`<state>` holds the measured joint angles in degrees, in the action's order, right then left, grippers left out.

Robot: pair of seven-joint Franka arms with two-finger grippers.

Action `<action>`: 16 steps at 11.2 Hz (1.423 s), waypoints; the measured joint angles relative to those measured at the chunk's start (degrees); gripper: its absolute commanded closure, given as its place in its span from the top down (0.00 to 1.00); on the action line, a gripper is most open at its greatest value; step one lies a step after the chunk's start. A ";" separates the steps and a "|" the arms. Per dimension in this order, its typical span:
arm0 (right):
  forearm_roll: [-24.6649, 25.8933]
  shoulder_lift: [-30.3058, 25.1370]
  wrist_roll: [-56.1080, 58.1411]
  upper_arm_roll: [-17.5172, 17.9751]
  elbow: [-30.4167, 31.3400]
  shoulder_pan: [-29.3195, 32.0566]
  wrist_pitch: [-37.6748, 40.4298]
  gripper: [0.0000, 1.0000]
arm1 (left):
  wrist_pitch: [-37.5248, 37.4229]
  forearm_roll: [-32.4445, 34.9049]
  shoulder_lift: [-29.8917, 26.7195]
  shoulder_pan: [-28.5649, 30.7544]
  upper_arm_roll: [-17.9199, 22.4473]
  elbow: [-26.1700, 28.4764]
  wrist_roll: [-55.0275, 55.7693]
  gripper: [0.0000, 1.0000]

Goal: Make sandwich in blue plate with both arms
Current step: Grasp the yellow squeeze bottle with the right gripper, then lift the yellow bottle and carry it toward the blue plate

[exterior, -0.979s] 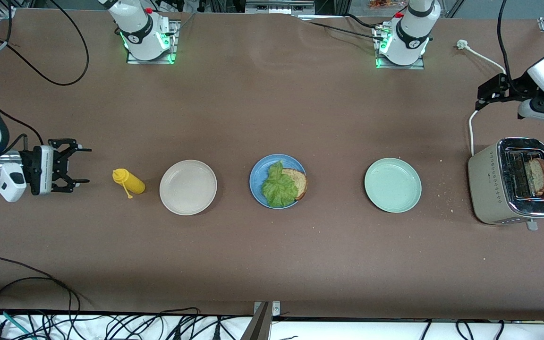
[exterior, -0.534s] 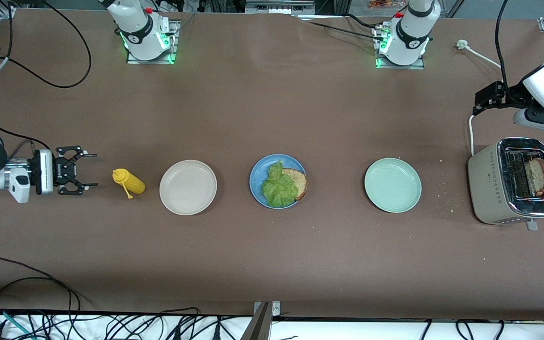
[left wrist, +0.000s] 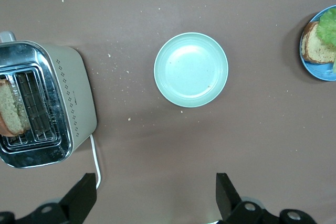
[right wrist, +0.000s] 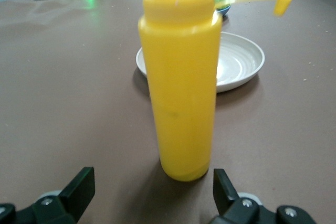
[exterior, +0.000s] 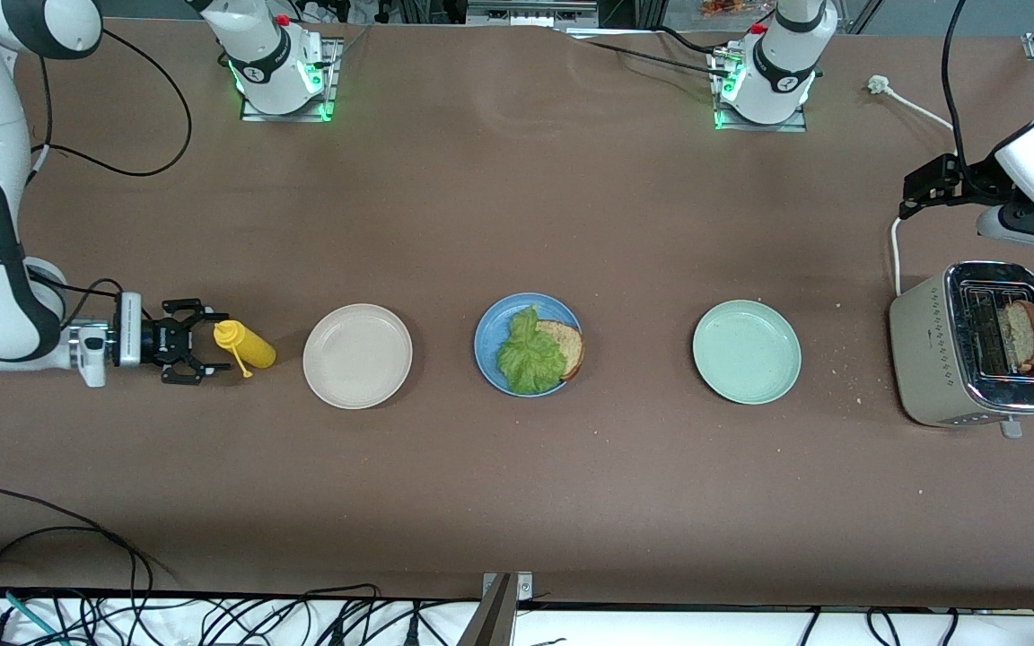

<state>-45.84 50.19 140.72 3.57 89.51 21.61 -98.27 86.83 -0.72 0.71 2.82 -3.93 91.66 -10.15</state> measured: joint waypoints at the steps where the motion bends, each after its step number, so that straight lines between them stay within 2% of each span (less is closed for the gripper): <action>1: -0.68 1.44 1.69 0.02 -0.04 0.00 -0.66 1.00 | 0.00 0.00 0.00 0.00 0.00 0.00 0.00 1.00; 11: -8.14 4.40 3.82 0.98 -0.09 -1.81 -3.26 1.00 | 0.00 0.00 0.03 0.02 0.00 0.00 0.00 1.00; 12: -8.71 4.44 3.82 0.99 -0.08 -2.55 -3.57 0.89 | 0.00 0.00 0.03 0.02 0.00 0.00 0.00 1.00; 13: -9.15 4.47 3.76 1.00 -0.08 -3.12 -3.80 0.73 | 0.00 0.00 0.03 0.02 0.00 0.00 0.00 1.00; 15: -9.55 4.46 3.70 1.02 -0.08 -3.52 -3.77 0.33 | 0.00 0.00 0.04 0.02 0.00 0.00 0.00 1.00; 16: -9.78 4.45 3.69 1.09 -0.08 -3.53 -3.76 0.16 | 0.00 0.00 0.04 0.02 0.00 0.00 0.00 1.00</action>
<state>-55.62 54.64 144.41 4.65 89.43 18.08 -102.02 86.83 -0.72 0.75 2.84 -3.93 91.66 -10.15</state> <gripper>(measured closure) 0.326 0.000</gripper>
